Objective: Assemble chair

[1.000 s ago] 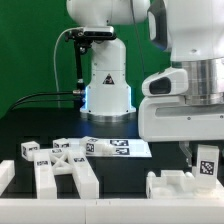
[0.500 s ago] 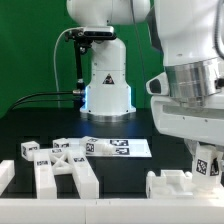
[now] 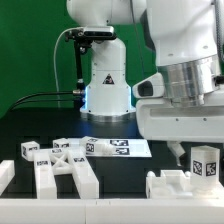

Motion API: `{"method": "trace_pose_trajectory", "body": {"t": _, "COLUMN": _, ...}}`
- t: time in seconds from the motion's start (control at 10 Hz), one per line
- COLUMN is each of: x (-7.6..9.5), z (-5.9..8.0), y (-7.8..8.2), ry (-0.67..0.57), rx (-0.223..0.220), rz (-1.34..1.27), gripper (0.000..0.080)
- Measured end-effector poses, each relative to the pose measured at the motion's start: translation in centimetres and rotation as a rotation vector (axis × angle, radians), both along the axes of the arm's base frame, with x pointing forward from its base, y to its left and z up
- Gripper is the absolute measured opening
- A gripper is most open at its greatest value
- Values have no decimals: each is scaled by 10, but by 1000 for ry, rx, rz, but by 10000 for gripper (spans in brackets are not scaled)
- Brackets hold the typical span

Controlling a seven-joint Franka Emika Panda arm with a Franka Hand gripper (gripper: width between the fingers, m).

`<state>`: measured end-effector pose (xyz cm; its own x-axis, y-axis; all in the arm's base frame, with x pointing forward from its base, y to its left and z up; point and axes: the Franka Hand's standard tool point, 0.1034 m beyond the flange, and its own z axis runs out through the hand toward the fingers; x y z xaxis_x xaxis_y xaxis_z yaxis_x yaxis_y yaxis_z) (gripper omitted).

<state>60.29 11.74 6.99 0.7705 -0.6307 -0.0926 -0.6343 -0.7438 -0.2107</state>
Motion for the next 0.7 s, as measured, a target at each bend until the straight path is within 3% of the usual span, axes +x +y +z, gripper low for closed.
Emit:
{"method": "trace_pose_trajectory", "body": {"t": 0.1, "x": -1, "z": 3, "y": 4, "ry": -13, "rx": -11, "rz": 107, "gripper": 625}}
{"method": "trace_pose_trajectory", "body": {"t": 0.2, "x": -4, "z": 6, "y": 11, "ry": -37, "rx": -36, "rz": 236, "gripper": 625}}
{"method": "trace_pose_trajectory", "body": {"t": 0.4, "x": -4, "z": 4, "y": 8, "ry": -57, "rx": -42, "rz": 333, "gripper": 649}}
{"method": "trace_pose_trajectory", "body": {"t": 0.6, "x": -7, "z": 6, "y": 6, "ry": -144, "rx": -120, "rz": 661, "gripper": 649}}
{"method": "trace_pose_trajectory", "body": {"t": 0.7, "x": -5, "z": 7, "y": 2, "ry": -169, "rx": -137, "rz": 755, "gripper": 649}}
